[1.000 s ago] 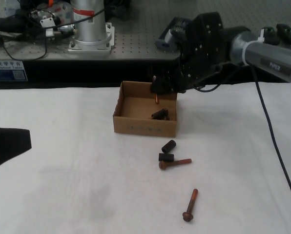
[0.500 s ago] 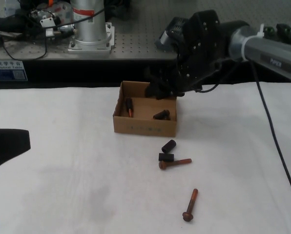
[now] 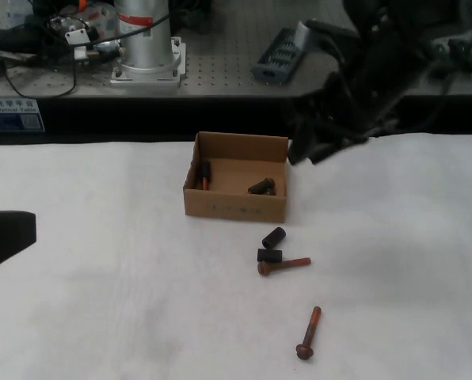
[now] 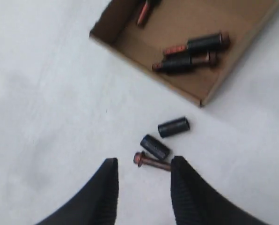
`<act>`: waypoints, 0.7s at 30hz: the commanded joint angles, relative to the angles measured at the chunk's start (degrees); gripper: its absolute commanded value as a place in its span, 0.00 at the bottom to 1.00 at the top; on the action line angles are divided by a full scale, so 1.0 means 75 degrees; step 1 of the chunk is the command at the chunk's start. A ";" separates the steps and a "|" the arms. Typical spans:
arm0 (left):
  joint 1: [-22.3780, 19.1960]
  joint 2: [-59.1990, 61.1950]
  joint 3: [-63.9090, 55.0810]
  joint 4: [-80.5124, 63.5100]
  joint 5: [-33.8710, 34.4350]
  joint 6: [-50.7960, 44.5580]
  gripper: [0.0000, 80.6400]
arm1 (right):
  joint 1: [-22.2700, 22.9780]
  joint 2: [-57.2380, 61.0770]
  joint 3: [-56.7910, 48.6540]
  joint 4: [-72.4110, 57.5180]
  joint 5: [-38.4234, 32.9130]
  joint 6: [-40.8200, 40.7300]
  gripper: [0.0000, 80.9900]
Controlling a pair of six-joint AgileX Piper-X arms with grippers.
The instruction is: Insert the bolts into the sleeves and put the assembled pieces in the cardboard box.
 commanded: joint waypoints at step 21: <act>0.0015 -0.0006 -0.0053 0.0017 -0.0090 0.0109 0.57 | 0.0797 -0.6244 0.5764 -0.0847 0.0462 0.1231 0.35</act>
